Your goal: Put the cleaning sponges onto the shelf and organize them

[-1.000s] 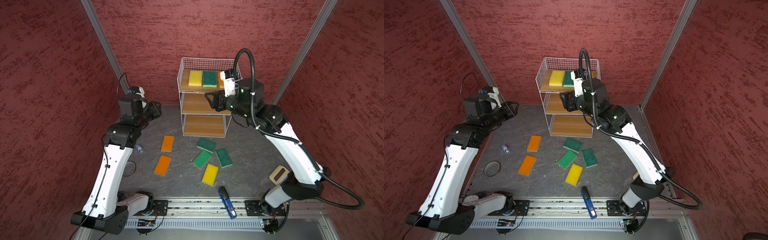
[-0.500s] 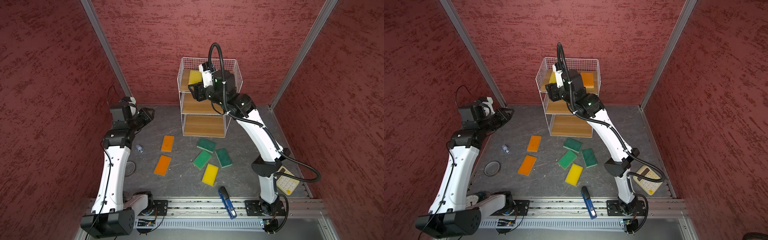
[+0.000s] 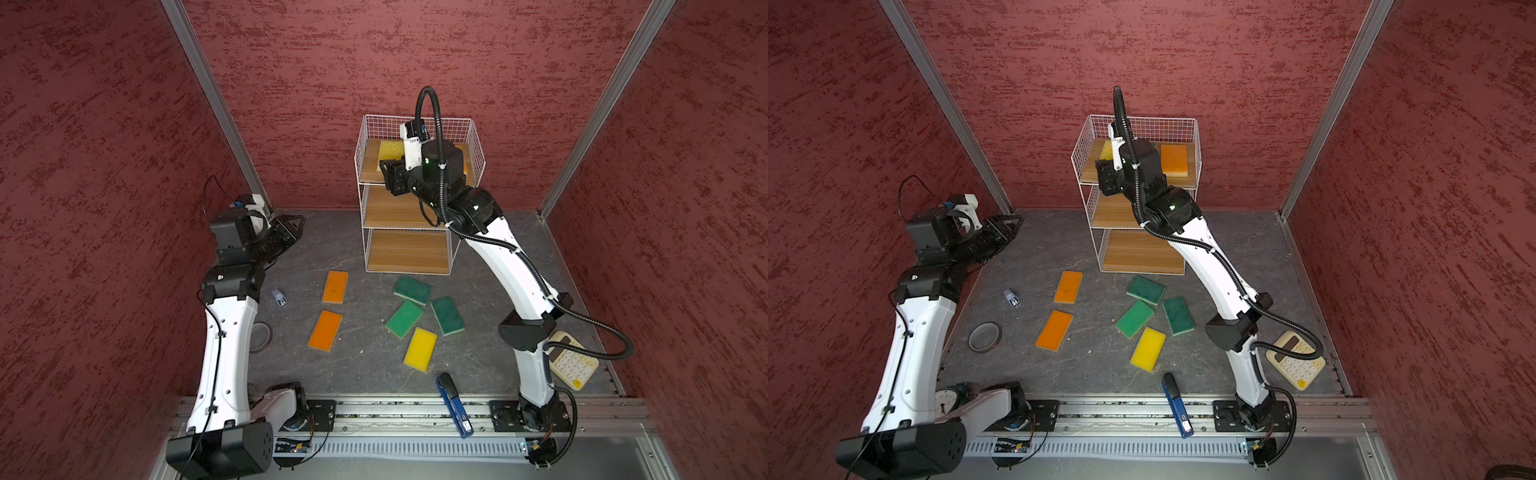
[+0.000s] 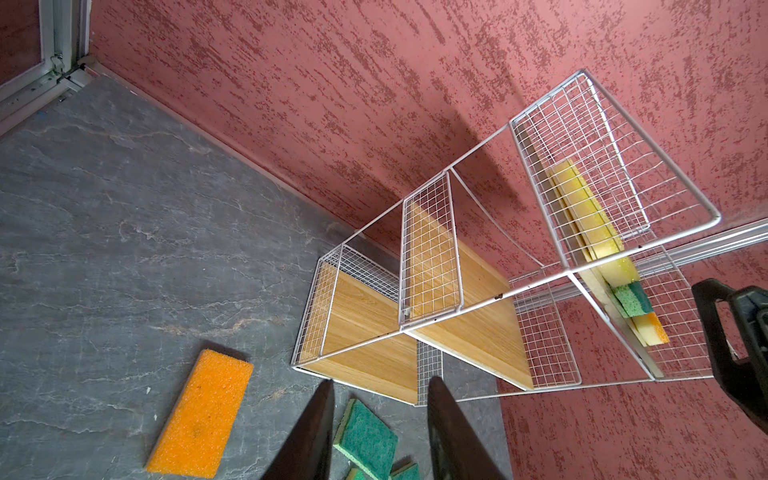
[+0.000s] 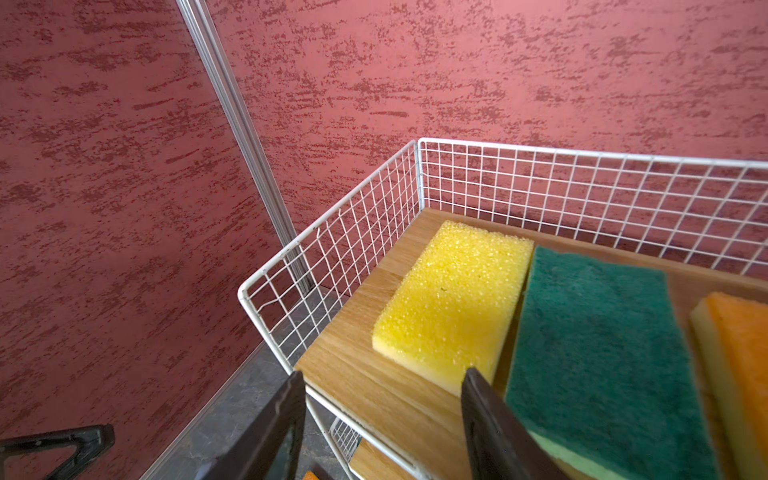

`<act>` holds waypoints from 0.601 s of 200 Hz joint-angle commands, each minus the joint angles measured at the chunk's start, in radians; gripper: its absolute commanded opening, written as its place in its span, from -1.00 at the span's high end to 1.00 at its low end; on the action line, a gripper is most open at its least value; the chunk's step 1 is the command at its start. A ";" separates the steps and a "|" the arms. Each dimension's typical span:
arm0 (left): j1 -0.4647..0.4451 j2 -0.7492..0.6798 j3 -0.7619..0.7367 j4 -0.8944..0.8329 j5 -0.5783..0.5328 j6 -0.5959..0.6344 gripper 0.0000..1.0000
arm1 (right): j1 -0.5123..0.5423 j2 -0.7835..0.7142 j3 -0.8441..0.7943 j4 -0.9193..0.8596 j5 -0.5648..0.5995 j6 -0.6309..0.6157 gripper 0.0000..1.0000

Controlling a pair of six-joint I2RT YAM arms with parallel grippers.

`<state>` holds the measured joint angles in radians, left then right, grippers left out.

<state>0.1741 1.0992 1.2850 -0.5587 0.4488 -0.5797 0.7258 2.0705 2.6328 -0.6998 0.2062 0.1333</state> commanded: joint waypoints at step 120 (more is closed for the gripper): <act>0.033 -0.001 -0.038 0.077 0.032 -0.009 0.22 | 0.011 0.069 0.022 0.055 0.111 -0.058 -0.21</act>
<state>0.1974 1.0992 1.2564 -0.5129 0.4706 -0.5949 0.7307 2.1197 2.6328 -0.6880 0.2890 0.1032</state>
